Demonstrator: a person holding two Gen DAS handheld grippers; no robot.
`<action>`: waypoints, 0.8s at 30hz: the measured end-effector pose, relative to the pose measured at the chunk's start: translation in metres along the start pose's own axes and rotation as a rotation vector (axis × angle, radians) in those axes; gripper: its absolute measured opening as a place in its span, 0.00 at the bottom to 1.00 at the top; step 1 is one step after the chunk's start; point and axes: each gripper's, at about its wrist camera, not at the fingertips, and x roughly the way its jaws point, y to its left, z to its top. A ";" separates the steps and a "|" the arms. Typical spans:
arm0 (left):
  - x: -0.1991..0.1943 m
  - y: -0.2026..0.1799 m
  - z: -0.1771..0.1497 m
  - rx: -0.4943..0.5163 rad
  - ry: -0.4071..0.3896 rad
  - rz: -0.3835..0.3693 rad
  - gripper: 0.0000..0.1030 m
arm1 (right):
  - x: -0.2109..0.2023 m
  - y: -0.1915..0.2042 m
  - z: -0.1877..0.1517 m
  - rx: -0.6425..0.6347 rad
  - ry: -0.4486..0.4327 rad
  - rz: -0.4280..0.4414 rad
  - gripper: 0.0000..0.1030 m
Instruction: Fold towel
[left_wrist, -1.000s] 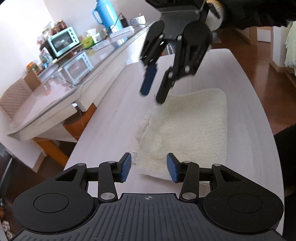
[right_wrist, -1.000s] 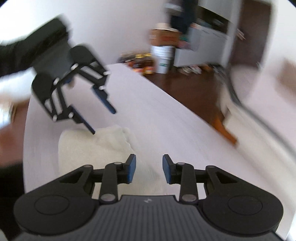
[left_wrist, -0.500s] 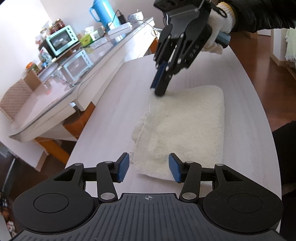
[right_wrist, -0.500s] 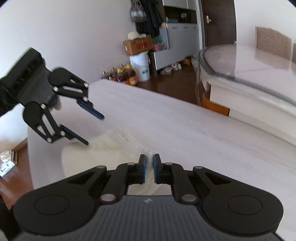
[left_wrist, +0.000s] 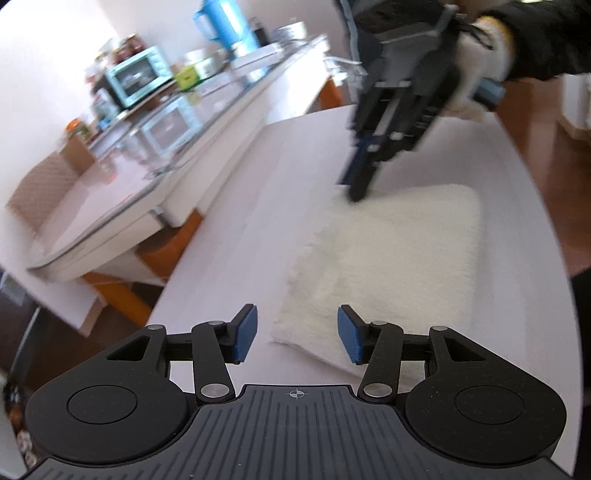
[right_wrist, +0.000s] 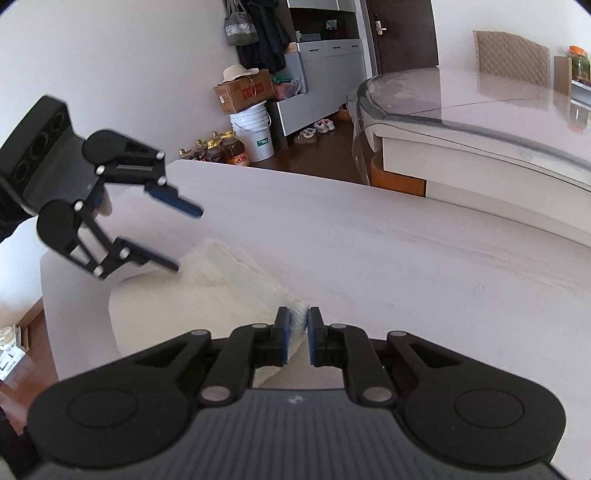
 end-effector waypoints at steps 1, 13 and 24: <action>0.002 0.003 0.001 -0.013 0.005 0.012 0.51 | -0.001 0.000 -0.002 0.004 -0.002 -0.001 0.12; 0.018 0.012 0.000 -0.084 0.058 0.084 0.53 | -0.016 0.009 -0.007 0.016 -0.023 -0.037 0.24; 0.002 0.010 -0.002 -0.264 0.099 0.153 0.60 | -0.038 0.043 -0.021 0.048 -0.066 -0.023 0.25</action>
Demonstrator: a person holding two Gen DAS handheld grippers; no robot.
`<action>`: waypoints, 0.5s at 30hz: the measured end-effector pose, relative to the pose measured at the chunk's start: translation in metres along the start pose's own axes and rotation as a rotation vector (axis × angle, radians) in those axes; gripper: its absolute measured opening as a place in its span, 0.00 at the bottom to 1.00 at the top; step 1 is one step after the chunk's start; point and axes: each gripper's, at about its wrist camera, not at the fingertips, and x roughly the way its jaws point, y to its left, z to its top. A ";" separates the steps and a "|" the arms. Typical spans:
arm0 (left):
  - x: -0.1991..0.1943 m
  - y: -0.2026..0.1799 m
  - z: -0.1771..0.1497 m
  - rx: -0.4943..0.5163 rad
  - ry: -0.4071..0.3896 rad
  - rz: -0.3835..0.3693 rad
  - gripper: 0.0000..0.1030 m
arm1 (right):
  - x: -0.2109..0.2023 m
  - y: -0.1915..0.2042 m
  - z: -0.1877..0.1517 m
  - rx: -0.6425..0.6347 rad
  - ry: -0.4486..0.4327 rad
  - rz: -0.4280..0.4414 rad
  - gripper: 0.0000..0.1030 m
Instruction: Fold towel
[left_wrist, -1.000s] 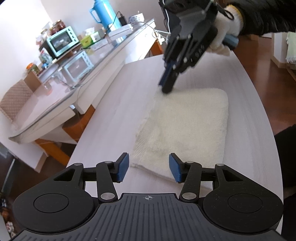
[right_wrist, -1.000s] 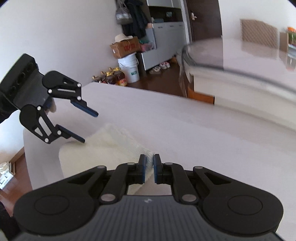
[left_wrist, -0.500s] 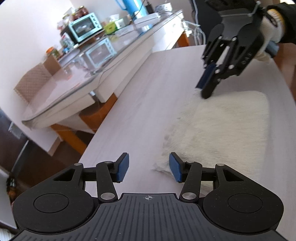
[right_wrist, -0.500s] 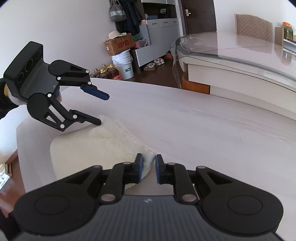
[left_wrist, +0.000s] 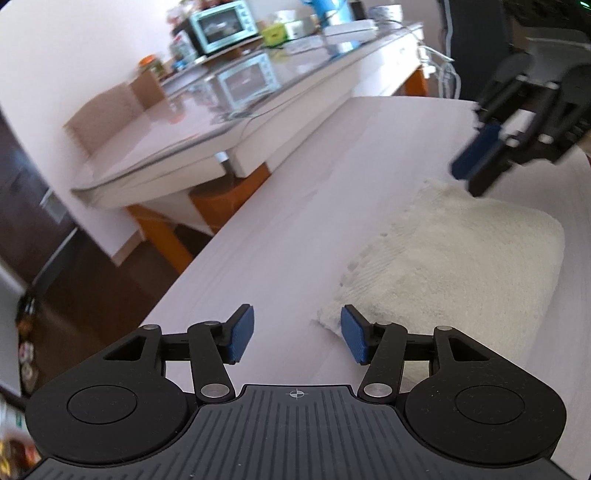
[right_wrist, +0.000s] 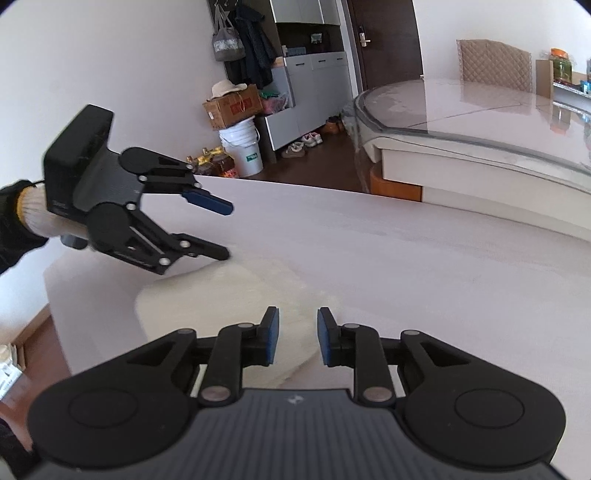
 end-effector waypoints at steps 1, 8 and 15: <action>-0.001 0.000 -0.001 -0.009 0.002 0.006 0.60 | -0.002 0.006 -0.002 -0.006 -0.006 0.006 0.25; -0.012 -0.005 -0.005 -0.070 0.009 0.042 0.71 | -0.014 0.050 -0.013 -0.072 -0.013 0.082 0.25; -0.020 -0.009 -0.013 -0.126 0.010 0.053 0.79 | 0.013 0.065 -0.022 -0.119 0.086 0.118 0.26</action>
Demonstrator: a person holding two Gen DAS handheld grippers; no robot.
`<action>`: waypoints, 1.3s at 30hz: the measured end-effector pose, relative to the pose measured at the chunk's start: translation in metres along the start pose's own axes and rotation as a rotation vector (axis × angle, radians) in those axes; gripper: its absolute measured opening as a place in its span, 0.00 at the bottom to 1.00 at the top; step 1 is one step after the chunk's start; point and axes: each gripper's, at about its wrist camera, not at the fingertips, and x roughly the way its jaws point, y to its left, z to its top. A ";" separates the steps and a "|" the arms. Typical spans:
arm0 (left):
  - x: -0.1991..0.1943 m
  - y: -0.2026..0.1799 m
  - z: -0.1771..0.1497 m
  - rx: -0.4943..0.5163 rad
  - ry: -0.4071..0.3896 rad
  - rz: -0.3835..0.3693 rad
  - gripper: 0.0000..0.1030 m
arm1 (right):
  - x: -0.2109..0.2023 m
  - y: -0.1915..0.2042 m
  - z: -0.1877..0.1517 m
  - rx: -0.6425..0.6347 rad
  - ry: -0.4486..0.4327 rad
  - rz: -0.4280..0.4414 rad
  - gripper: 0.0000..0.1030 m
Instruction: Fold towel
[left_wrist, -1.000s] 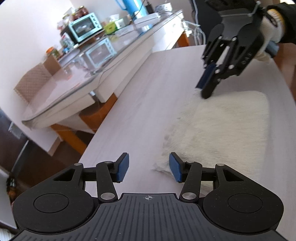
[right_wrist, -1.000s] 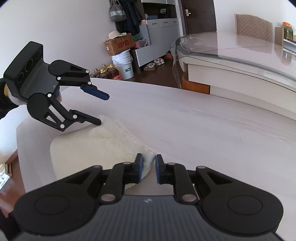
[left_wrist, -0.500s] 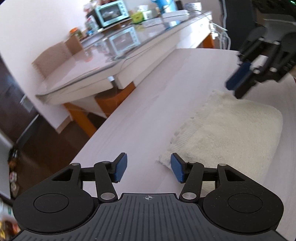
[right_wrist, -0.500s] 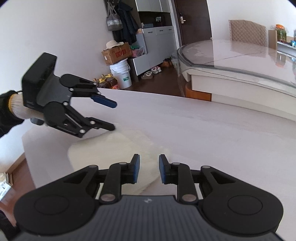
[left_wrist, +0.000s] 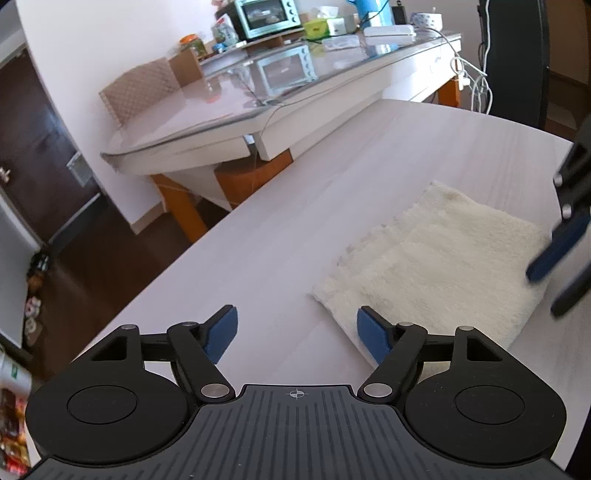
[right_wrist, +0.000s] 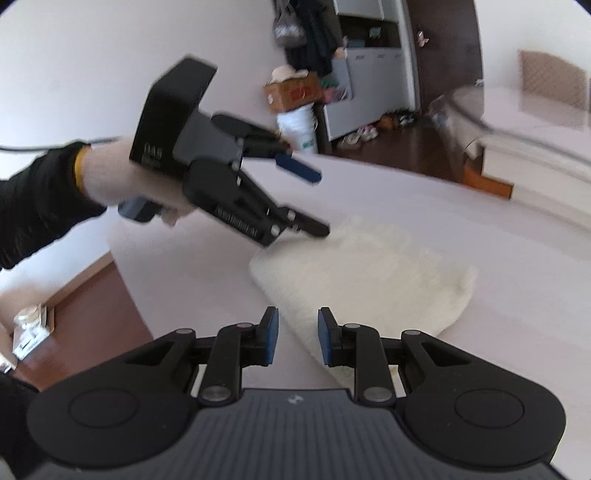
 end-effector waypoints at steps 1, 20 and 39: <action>0.001 0.000 0.000 -0.007 -0.002 -0.001 0.80 | 0.003 -0.002 0.000 0.001 0.007 -0.002 0.26; -0.040 -0.041 -0.011 -0.160 -0.066 -0.022 0.87 | 0.006 -0.050 0.012 -0.037 -0.018 -0.151 0.31; -0.052 -0.072 -0.032 -0.262 -0.061 0.070 0.90 | -0.008 -0.058 -0.002 0.131 -0.144 -0.261 0.50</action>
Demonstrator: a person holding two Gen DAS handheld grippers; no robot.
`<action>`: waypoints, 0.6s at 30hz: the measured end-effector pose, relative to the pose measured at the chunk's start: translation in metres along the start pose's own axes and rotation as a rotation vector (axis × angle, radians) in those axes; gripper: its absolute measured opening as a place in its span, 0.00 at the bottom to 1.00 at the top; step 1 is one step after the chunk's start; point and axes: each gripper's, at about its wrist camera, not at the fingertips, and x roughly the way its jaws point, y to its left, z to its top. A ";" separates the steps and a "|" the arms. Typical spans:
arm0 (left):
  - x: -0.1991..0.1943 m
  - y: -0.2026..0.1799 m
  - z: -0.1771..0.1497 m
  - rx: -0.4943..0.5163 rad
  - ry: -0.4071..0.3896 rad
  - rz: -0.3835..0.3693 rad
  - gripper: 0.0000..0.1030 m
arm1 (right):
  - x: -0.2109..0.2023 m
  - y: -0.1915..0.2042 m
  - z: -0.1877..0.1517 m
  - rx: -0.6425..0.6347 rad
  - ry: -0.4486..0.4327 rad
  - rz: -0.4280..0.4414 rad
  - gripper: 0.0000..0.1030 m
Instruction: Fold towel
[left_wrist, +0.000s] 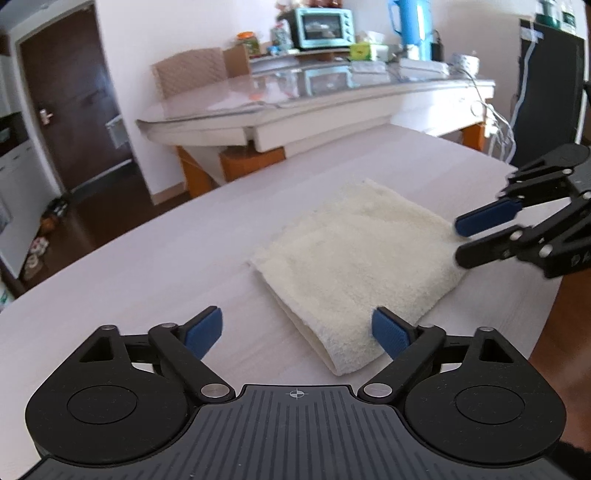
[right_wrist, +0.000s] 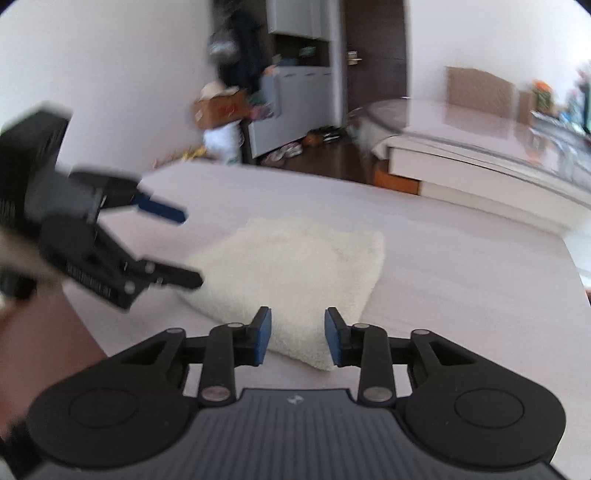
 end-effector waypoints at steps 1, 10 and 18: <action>-0.007 0.001 -0.001 -0.037 -0.010 0.007 0.91 | -0.004 -0.002 -0.001 0.034 -0.006 -0.004 0.51; -0.029 -0.002 -0.016 -0.214 -0.042 0.071 0.98 | -0.027 0.006 -0.017 0.133 -0.033 -0.059 0.73; -0.044 -0.011 -0.024 -0.305 -0.026 0.112 1.00 | -0.048 0.026 -0.033 0.148 -0.051 -0.124 0.85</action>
